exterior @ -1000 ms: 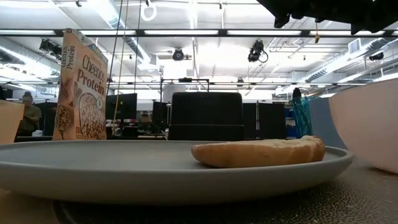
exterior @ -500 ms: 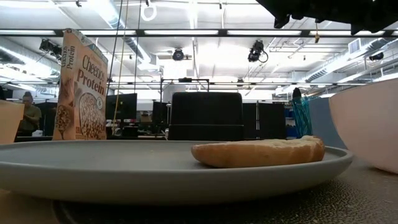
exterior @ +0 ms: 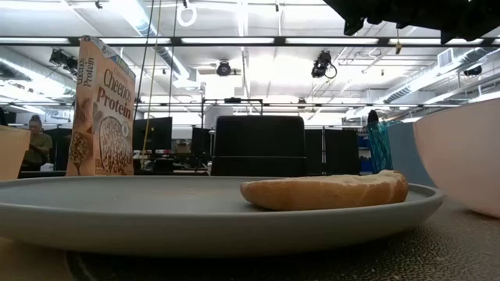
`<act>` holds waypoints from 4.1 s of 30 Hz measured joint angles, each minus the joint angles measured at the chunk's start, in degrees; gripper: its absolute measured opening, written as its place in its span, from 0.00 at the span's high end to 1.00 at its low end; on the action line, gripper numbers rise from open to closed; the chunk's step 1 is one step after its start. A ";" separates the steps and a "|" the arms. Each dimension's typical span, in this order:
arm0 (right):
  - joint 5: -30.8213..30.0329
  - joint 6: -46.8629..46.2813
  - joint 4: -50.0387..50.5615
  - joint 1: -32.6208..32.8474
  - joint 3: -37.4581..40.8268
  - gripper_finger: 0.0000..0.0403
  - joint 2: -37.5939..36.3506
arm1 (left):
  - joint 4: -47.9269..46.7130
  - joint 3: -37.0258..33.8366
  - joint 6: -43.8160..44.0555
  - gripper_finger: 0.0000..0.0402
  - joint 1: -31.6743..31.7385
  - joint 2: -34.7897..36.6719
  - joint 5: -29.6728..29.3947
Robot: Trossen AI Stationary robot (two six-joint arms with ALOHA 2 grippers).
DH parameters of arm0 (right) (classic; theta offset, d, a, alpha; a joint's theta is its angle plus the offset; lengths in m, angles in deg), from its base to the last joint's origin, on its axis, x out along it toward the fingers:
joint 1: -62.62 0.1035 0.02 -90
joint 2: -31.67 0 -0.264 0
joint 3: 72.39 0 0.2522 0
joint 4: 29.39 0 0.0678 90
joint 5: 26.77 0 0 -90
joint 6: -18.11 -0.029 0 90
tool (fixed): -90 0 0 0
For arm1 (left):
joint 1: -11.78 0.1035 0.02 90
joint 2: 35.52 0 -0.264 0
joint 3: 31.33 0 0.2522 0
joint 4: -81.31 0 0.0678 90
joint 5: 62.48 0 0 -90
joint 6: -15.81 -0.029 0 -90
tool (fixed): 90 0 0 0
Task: Arrange a breakfast setting
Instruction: Put the apple on the blue plate to the left of the toasted bread
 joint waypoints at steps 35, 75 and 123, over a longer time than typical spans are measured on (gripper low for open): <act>-0.67 -1.09 5.70 -3.45 -0.04 0.67 -4.07 | -33.18 29.68 -41.70 0.95 28.91 0.51 -12.40; -3.04 -10.31 19.05 -4.18 -0.04 0.67 -13.95 | 3.90 29.65 -85.15 0.92 38.59 -19.59 -8.87; -3.00 -9.85 19.02 -2.89 0.00 0.67 -13.93 | 2.62 29.62 -80.17 0.92 34.42 -21.48 -11.48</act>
